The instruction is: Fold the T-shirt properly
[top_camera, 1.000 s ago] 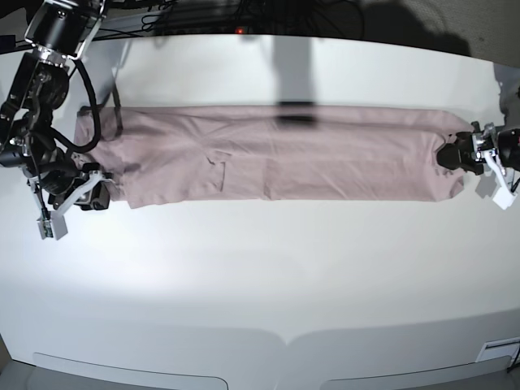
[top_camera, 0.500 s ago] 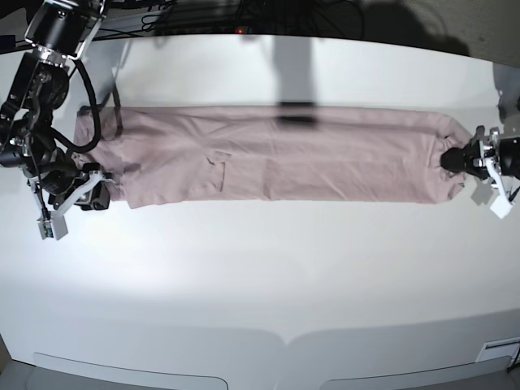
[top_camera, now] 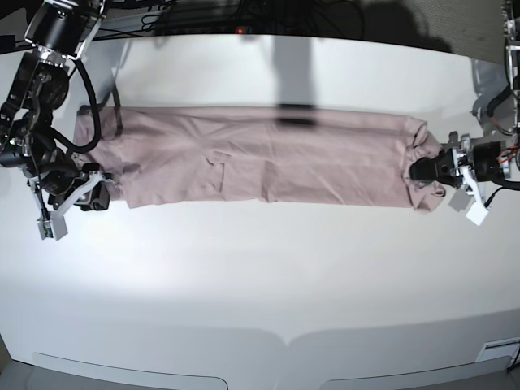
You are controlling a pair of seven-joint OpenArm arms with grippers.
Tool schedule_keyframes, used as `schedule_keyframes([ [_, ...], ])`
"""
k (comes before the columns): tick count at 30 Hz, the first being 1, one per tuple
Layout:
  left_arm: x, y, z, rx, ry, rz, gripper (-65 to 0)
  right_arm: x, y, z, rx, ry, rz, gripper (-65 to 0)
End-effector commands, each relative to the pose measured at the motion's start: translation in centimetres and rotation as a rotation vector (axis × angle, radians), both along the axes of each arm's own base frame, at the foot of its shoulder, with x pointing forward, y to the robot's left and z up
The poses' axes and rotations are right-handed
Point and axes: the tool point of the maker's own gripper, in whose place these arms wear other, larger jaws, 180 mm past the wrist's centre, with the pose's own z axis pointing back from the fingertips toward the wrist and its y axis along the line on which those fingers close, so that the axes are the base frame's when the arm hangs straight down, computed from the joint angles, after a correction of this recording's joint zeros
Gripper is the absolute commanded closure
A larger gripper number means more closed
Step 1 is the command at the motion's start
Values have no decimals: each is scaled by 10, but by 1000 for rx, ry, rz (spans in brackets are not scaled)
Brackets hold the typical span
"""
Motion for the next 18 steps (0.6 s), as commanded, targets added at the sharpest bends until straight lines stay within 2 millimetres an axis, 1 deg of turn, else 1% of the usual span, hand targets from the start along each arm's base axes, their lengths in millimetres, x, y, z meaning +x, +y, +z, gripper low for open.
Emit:
schedule_keyframes([
  [1,17,5,21,-26,-73,28,0,11,-3,19,-12,-66,6,-152],
  [4,24,-2,27,-77,-100,64,0,11,-3,19,-12,-66,6,-152],
  [6,24,-9,27,-101,-99,61,0,11,-3,19,-12,-66,6,-152],
  [9,19,-25,28,-150,-86,27,0,11,-3,19,-11,-66,6,-152],
  [14,19,-49,26,-205,-85,15,0,11,-3,19,-12,-66,6,-152],
  [18,20,-71,30,-248,-100,-3,0,11,-3,19,-12,-66,6,-152],
])
